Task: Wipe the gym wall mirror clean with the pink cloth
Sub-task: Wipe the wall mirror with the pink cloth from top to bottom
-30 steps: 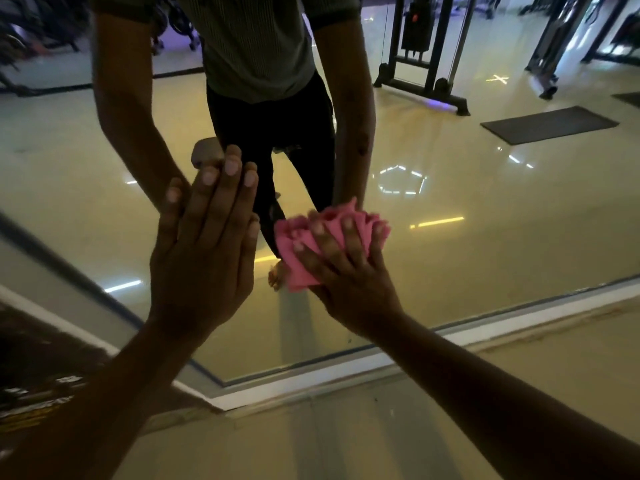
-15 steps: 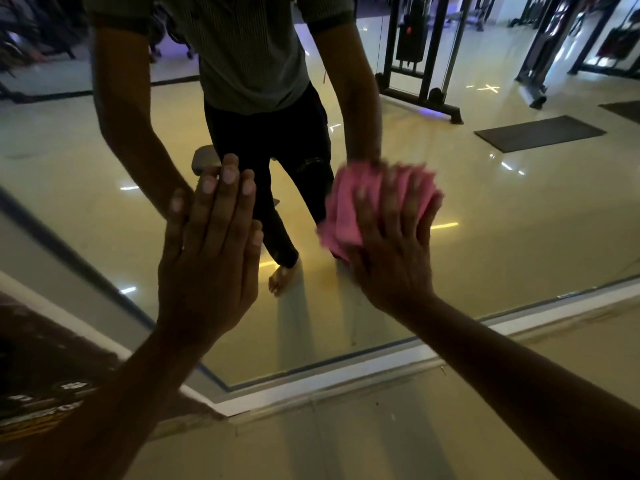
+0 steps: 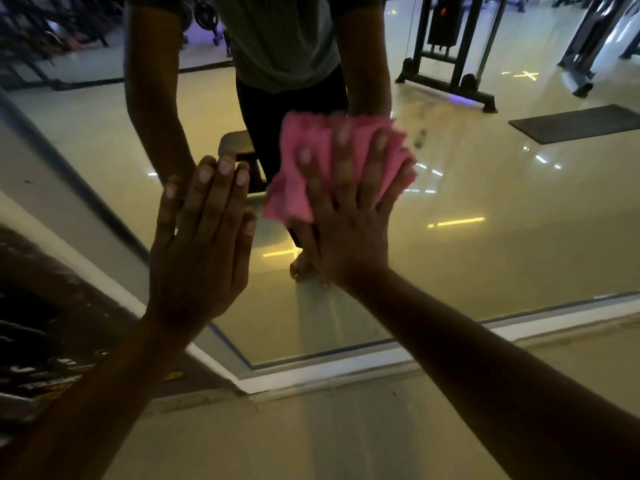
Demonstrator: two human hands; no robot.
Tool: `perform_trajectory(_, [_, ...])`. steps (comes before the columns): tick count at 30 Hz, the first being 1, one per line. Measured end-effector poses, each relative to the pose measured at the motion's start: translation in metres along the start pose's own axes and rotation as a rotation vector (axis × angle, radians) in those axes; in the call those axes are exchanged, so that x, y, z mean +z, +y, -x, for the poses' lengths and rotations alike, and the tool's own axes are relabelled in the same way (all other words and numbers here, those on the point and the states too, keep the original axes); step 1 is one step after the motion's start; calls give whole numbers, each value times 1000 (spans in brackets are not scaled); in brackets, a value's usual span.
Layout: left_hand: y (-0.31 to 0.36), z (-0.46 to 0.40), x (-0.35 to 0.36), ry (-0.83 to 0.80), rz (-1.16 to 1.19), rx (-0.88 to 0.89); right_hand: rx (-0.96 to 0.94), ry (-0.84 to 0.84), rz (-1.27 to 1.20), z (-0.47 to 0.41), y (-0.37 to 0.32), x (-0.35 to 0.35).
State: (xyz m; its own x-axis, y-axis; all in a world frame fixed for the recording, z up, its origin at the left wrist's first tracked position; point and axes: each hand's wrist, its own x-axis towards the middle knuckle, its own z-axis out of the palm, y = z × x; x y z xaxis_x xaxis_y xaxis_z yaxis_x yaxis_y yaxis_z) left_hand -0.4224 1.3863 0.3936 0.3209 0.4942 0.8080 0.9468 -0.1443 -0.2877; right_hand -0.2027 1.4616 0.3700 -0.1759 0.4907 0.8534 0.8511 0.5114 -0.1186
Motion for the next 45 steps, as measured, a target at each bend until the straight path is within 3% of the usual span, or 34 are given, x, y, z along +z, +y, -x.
perform_trajectory(2, [-8,3,-3,-15,-29,-4,-289,-164,28,72,15,17])
perform_trajectory(3, [-10,5,-4,-23,-25,-20,-324,-221,112,105,38,16])
perform_trajectory(5, [-10,11,-9,-37,-12,-59,-168,-195,113,119,58,7])
perform_trajectory(8, [-15,24,-13,-59,-28,-128,238,25,7,26,17,2])
perform_trajectory(9, [-16,28,-13,-66,-28,-137,236,56,-20,5,0,3])
perform_trajectory(10, [-18,32,-13,-70,-37,-143,150,75,-36,-1,-15,9])
perform_trajectory(12, [-25,40,-14,-91,-53,-139,-193,-45,-52,36,-24,28])
perform_trajectory(14, [-30,45,-17,-130,-38,-127,-393,-176,114,97,9,29])
perform_trajectory(16, [-34,47,-21,-144,-16,-113,-309,-188,122,108,30,17])
perform_trajectory(19, [-43,48,-21,-139,-44,-59,242,30,-28,28,-12,13])
perform_trajectory(20, [-45,48,-20,-136,-53,-39,298,61,-36,8,-33,16])
perform_trajectory(21, [-46,49,-21,-135,-58,-33,234,73,-38,3,-50,22])
perform_trajectory(23, [-49,52,-24,-122,-67,-57,-134,-73,-40,47,-61,44])
perform_trajectory(25, [-53,57,-25,-120,-49,-90,-363,-224,128,117,-24,50])
perform_trajectory(27, [-55,64,-24,-125,-26,-97,-278,-202,131,130,-1,42])
perform_trajectory(30, [-61,74,-17,-111,-64,-73,234,9,19,49,-46,38])
perform_trajectory(31, [-63,76,-16,-99,-71,-69,298,28,0,30,-68,41])
perform_trajectory(32, [-64,78,-16,-90,-81,-75,269,38,-10,26,-85,47])
perform_trajectory(34, [-72,77,-16,-89,-107,-95,-31,-78,-23,63,-98,66])
perform_trajectory(37, [-85,80,-18,-94,-56,-92,-301,-240,168,144,-47,65])
perform_trajectory(39, [-94,85,-16,-65,-46,-83,-200,-182,148,133,-44,54])
perform_trajectory(42, [-103,93,-11,-32,-17,-99,188,21,55,46,-97,57])
perform_trajectory(43, [-104,95,-9,-31,4,-103,208,60,27,32,-115,60])
perform_trajectory(45, [-105,99,-6,-33,9,-99,32,8,2,44,-126,74])
